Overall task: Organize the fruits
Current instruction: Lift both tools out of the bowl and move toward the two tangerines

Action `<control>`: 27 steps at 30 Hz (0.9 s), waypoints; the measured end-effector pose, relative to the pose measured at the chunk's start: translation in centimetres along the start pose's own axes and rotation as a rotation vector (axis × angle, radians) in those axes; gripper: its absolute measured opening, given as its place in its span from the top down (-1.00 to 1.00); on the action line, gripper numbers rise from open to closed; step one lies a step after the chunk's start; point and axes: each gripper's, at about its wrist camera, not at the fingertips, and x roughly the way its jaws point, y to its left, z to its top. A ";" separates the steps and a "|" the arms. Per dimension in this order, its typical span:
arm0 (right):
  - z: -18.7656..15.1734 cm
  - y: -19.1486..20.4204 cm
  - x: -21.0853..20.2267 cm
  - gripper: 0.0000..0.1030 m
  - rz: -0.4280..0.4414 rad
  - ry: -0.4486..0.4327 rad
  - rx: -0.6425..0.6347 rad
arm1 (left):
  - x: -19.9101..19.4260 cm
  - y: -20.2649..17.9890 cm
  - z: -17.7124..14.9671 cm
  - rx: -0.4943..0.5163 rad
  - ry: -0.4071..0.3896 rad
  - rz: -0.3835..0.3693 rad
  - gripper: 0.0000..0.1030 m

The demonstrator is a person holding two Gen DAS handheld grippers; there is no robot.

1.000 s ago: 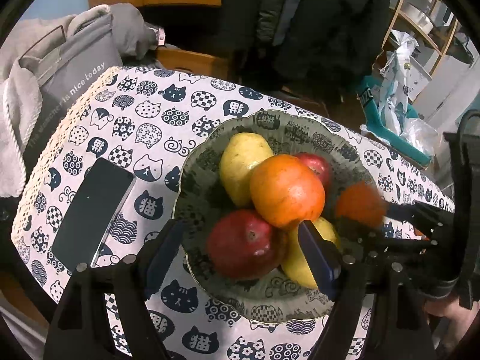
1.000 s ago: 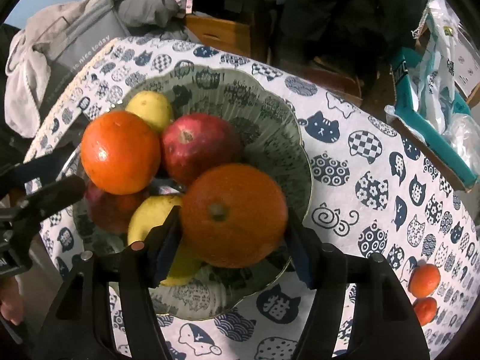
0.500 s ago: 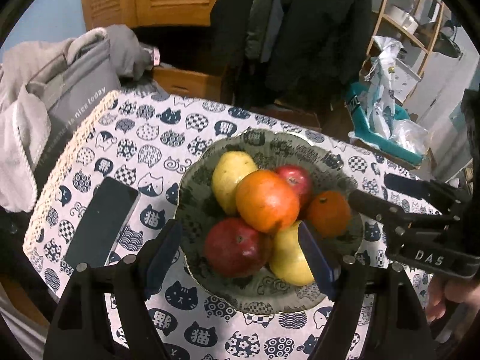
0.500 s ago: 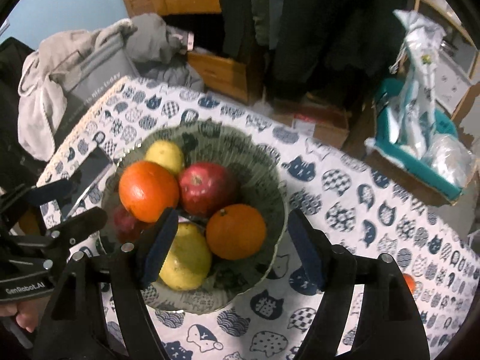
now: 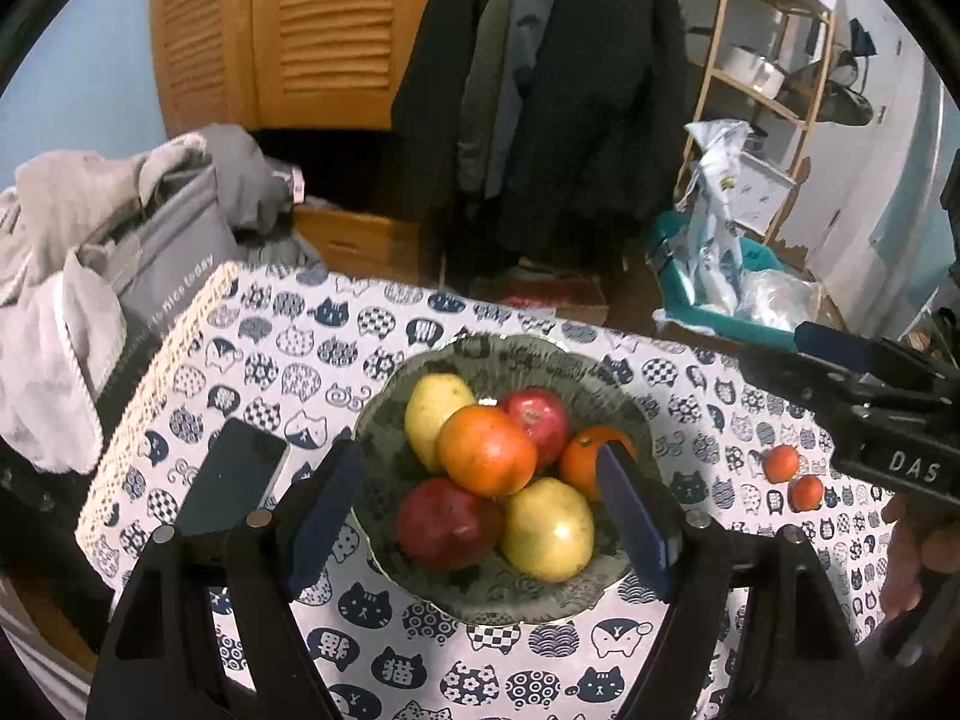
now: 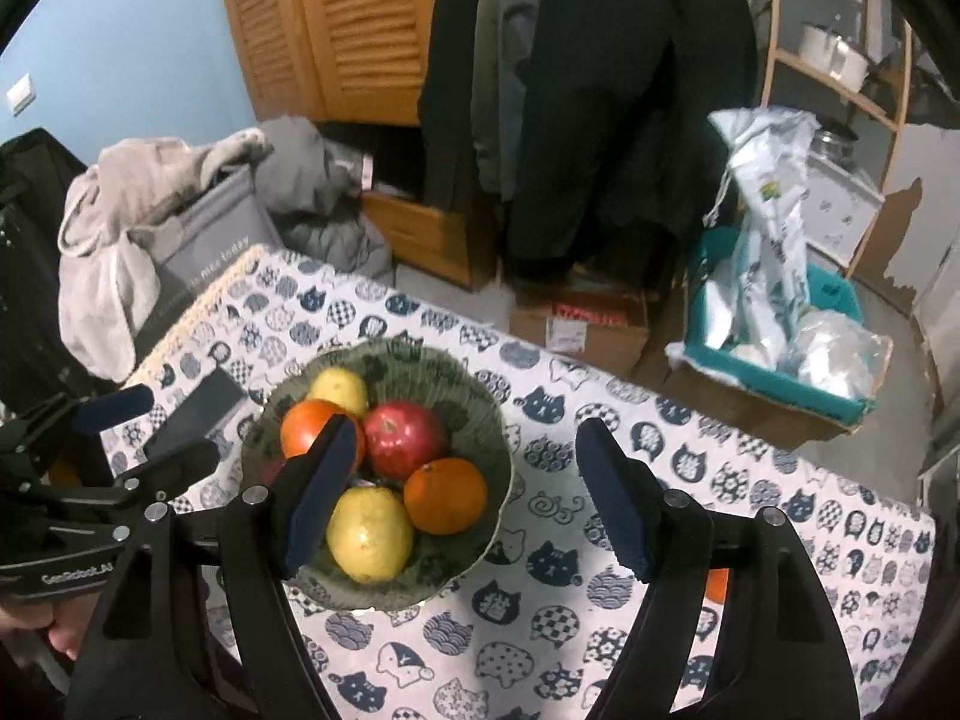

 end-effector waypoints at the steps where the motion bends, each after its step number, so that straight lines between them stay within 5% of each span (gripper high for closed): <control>1: 0.0 0.0 -0.6 -0.48 -0.001 -0.011 -0.001 | -0.4 -0.2 0.1 0.006 -0.008 0.000 -0.58; 15: -0.8 -1.6 -7.8 -0.48 -0.032 -0.119 -0.014 | -5.5 -2.1 1.0 0.067 -0.142 -0.033 -0.68; 27: -2.8 -5.0 -11.3 -0.49 -0.091 -0.150 0.016 | -7.2 -4.6 1.3 0.116 -0.181 -0.063 -0.78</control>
